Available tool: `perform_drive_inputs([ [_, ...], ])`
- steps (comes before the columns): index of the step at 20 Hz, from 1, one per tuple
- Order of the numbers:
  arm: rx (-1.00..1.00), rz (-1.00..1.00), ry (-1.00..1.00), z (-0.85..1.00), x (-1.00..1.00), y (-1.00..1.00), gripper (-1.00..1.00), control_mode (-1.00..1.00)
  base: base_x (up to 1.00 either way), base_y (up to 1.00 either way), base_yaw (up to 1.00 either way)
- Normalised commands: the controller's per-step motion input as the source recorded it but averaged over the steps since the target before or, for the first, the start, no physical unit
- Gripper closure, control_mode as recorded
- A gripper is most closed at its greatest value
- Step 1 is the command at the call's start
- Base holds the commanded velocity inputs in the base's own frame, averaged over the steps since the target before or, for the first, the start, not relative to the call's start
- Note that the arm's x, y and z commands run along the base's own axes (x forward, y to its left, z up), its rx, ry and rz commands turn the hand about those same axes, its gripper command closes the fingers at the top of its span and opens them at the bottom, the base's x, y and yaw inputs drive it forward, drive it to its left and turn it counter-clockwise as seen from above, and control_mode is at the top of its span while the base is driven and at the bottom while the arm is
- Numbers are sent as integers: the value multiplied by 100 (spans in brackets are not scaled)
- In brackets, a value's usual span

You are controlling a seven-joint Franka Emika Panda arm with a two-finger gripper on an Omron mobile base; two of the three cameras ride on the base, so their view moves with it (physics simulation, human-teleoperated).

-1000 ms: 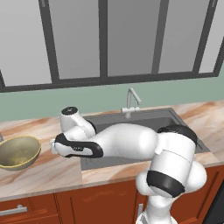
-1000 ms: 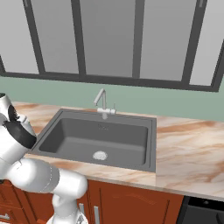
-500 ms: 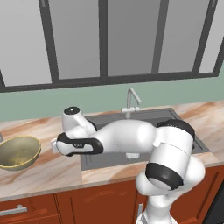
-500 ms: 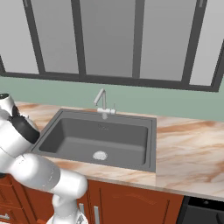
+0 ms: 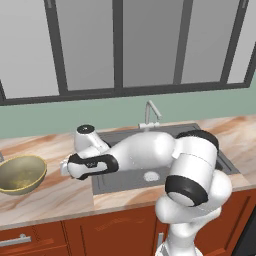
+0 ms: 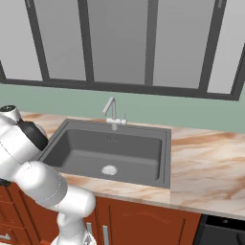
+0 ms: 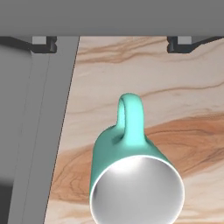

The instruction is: Pick the mug and place it in the sink. Pick the bowl and place it in the open cabinet and then close the cabinet.

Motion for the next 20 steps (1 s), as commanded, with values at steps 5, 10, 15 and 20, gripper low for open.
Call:
perform_drive_inputs([
  [5, 0, 2, 0, 0, 16, 6, -100, -100, 0, 0, 0],
  [10, 0, 2, 0, 0, 18, 10, -100, -100, 0, 0, 0],
  [15, 0, 1, 0, -1, 15, 7, -100, -100, 0, 0, 0],
  [20, 0, 1, 0, -7, 12, 5, -100, -100, 0, 0, 0],
])
